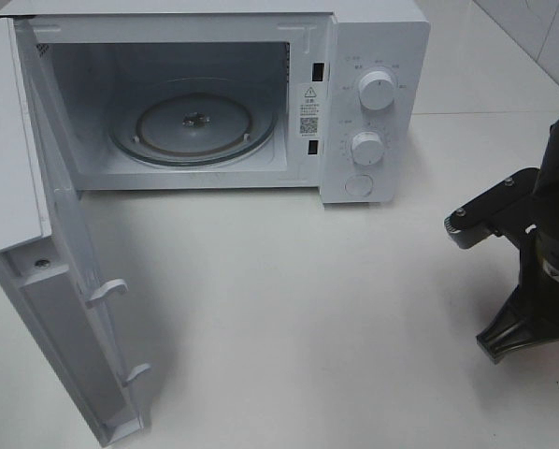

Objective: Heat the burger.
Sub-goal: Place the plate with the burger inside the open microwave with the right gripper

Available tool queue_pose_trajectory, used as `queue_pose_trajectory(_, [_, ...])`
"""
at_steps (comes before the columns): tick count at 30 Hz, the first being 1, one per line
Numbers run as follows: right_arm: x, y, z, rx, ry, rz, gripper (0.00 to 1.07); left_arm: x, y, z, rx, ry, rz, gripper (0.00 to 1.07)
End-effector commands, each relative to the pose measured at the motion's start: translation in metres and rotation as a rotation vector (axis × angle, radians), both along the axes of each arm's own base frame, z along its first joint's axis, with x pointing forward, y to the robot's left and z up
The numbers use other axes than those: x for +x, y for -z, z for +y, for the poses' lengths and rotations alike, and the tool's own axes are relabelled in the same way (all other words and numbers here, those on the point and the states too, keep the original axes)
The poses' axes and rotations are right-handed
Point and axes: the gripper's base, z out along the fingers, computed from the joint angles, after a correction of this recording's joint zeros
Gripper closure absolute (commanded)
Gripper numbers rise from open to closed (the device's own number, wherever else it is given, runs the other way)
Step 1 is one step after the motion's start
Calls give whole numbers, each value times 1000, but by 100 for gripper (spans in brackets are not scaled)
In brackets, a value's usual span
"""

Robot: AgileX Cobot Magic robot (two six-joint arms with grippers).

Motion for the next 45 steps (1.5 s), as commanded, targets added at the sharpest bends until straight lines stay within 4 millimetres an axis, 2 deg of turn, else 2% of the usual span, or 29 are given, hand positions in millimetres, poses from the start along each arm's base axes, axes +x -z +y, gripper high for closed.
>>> queue_pose_trajectory(1, [-4,-7,0,-57,-44,-9,107,-3,1,0,-1,-1,-13,9])
queue_pose_trajectory(7, [-10,-7,11,-71,-102,-3,107,-3,1,0,-1,-1,-13,9])
queue_pose_trajectory(16, [-28,-8,39,-86,-253,-4,107,-3,1,0,-1,-1,-13,9])
queue_pose_trajectory(26, [-43,-8,59,-90,-370,-10,107,-3,1,0,-1,-1,-13,9])
queue_pose_trajectory(35, [-66,-8,82,-105,-568,0,107,-3,1,0,-1,-1,-13,9])
queue_pose_trajectory(41, [-74,-9,90,-122,-659,-12,107,-3,1,0,-1,-1,-13,9])
queue_pose_trajectory(45, [-78,-7,98,-103,-780,10,107,-3,1,0,-1,-1,-13,9])
